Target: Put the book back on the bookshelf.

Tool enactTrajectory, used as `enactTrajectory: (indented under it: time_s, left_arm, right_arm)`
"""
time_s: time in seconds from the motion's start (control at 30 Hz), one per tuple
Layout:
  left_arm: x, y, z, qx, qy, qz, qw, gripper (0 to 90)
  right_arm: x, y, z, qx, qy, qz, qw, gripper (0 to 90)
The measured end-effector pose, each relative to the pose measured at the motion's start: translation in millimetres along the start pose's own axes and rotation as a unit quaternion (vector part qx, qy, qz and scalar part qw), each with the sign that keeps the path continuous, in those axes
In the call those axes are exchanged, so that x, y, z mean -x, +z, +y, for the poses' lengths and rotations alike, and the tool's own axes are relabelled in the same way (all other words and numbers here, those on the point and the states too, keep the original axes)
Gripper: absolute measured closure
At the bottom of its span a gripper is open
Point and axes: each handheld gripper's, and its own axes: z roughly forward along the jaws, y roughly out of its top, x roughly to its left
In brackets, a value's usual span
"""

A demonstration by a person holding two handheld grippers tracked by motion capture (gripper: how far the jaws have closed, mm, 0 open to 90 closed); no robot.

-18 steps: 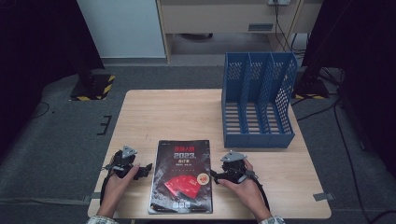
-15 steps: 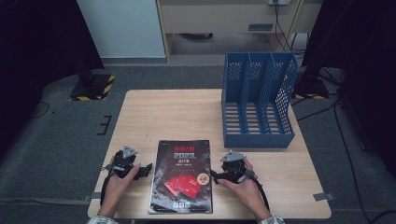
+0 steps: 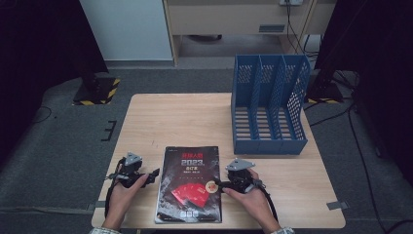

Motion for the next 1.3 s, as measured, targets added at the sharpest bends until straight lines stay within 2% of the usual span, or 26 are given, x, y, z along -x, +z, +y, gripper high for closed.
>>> enactTrajectory:
  time_s: [0.07,0.17,0.27,0.47,0.73,1.0,1.17,1.3]
  left_arm:
    - [9.0,-1.3,2.3,0.001,0.008,-0.009,0.9999,20.7]
    - [15.0,-0.8,3.3,-0.002,0.015,-0.015,0.9998,22.6]
    - [22.8,1.9,3.2,-0.01,0.024,-0.025,0.9993,24.4]
    - [35.1,9.0,2.7,-0.021,0.041,-0.028,0.9986,22.7]
    - [40.7,15.1,1.8,-0.029,0.042,-0.025,0.9984,17.5]
    - [40.2,17.6,1.1,-0.032,0.029,-0.031,0.9986,16.3]
    - [41.4,18.4,1.2,-0.031,0.035,-0.034,0.9983,16.2]
    - [46.2,19.9,1.5,-0.026,0.039,-0.044,0.9979,18.0]
  right_arm:
    - [-6.6,2.4,0.5,-0.004,-0.012,0.015,0.9998,33.3]
    - [-10.0,3.6,0.9,-0.005,-0.017,0.021,0.9996,31.9]
    - [-13.6,6.4,0.0,-0.012,-0.021,0.027,0.9993,26.9]
    - [-20.6,14.0,-2.2,-0.024,-0.031,0.027,0.9989,18.3]
    - [-23.4,16.7,-3.5,-0.023,-0.029,0.029,0.9989,17.6]
    - [-25.1,17.6,-3.4,-0.023,-0.031,0.027,0.9989,16.6]
    - [-25.6,17.6,-3.3,-0.025,-0.033,0.028,0.9988,16.7]
    - [-26.6,17.9,-3.2,-0.025,-0.033,0.026,0.9988,16.7]
